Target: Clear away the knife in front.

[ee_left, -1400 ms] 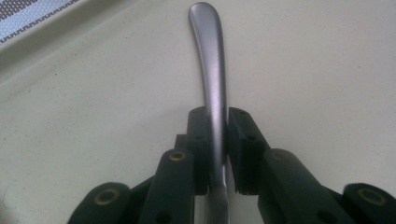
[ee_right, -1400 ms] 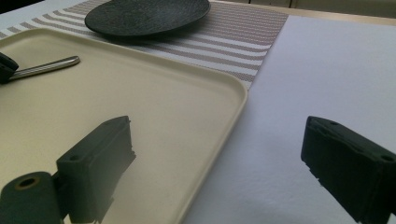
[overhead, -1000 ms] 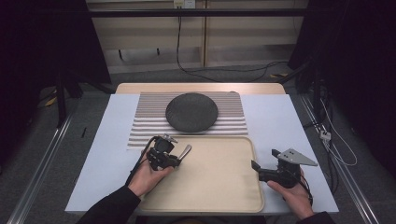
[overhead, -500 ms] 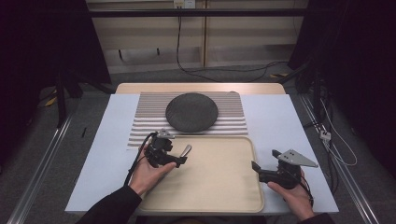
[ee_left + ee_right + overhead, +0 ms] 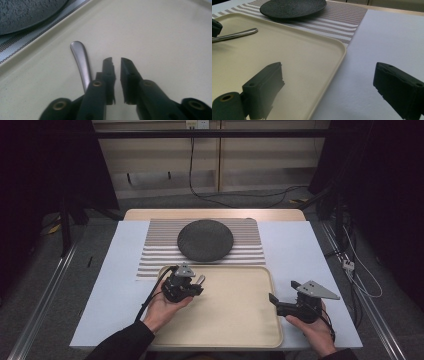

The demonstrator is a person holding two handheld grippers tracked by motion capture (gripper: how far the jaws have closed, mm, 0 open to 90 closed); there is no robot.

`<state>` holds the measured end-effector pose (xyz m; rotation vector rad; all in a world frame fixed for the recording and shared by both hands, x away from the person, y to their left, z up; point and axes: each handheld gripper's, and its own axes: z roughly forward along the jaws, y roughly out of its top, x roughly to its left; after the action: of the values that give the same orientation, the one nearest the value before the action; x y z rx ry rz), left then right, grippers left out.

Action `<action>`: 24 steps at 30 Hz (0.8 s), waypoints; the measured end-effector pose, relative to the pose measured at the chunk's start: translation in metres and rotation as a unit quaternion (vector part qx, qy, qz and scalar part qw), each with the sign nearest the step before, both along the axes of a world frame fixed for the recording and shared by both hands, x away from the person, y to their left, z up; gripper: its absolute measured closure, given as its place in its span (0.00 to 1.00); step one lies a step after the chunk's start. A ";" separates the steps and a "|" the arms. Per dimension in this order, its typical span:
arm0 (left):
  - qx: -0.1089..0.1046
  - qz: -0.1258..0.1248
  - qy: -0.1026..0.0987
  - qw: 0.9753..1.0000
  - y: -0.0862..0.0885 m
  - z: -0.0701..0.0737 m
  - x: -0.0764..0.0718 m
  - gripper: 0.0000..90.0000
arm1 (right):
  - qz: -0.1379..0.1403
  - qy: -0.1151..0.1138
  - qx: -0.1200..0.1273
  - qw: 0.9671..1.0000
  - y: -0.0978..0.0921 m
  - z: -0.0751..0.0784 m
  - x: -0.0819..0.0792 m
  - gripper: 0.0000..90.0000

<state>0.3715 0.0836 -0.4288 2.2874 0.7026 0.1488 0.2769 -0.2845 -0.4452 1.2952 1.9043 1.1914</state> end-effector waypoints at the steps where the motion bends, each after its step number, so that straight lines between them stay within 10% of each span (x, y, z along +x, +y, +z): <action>1: 0.003 -0.002 0.002 1.000 -0.001 -0.001 0.001 1.00 | 0.001 0.000 -0.001 1.000 0.000 0.000 0.000 0.10; 8: 0.042 0.013 -0.015 0.999 -0.005 -0.010 0.006 1.00 | 0.001 0.002 0.000 1.000 0.000 0.000 0.001 0.10; 24: 0.056 0.026 -0.007 0.998 -0.001 -0.015 0.013 1.00 | 0.002 0.003 0.000 1.000 0.000 0.000 0.001 0.10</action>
<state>0.3840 0.0822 -0.4435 2.3732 0.7640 0.2324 0.2775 -0.2840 -0.4456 1.2974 1.9116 1.1917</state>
